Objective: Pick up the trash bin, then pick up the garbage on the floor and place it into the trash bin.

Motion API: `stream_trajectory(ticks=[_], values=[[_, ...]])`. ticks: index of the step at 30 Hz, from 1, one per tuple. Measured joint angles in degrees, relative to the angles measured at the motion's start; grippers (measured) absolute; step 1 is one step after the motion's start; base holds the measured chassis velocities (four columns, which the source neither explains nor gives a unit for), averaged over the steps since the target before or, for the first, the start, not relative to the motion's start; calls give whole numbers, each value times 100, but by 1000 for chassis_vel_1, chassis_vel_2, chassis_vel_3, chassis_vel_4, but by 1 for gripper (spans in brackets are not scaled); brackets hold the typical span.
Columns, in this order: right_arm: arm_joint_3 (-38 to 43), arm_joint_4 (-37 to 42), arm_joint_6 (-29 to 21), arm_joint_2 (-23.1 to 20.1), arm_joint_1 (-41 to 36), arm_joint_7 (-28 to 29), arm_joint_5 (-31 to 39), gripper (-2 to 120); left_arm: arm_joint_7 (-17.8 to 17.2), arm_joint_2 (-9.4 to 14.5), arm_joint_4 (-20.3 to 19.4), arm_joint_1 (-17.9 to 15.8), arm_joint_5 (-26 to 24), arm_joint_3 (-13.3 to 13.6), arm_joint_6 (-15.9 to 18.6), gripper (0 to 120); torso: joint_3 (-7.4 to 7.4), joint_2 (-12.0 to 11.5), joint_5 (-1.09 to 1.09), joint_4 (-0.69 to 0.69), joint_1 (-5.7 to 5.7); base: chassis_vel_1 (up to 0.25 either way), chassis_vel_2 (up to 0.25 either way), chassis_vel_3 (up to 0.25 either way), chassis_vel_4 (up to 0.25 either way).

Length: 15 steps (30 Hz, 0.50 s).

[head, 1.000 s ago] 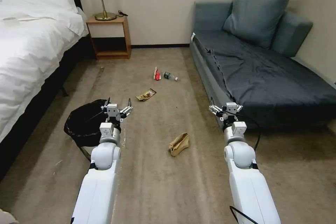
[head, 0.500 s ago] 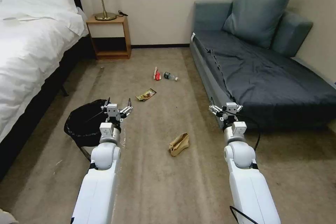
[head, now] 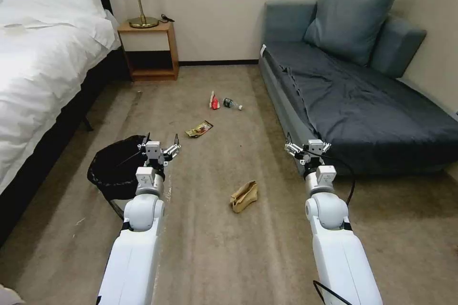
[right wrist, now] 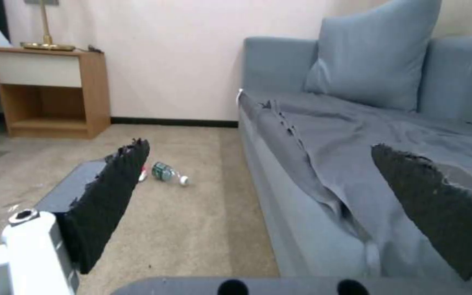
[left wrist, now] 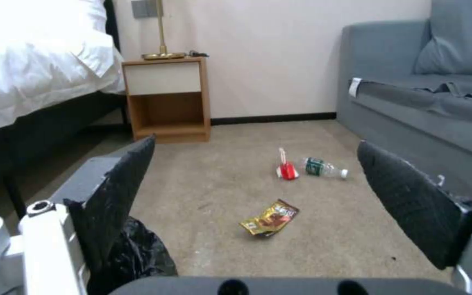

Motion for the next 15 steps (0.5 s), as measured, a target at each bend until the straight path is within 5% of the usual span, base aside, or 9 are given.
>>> stream_trajectory(ticks=[15], values=[[0,0,0,0,0,0,0,100,0,0,0,0,0,0,0,99,0,0,0,0,0,0,0,0,0]])
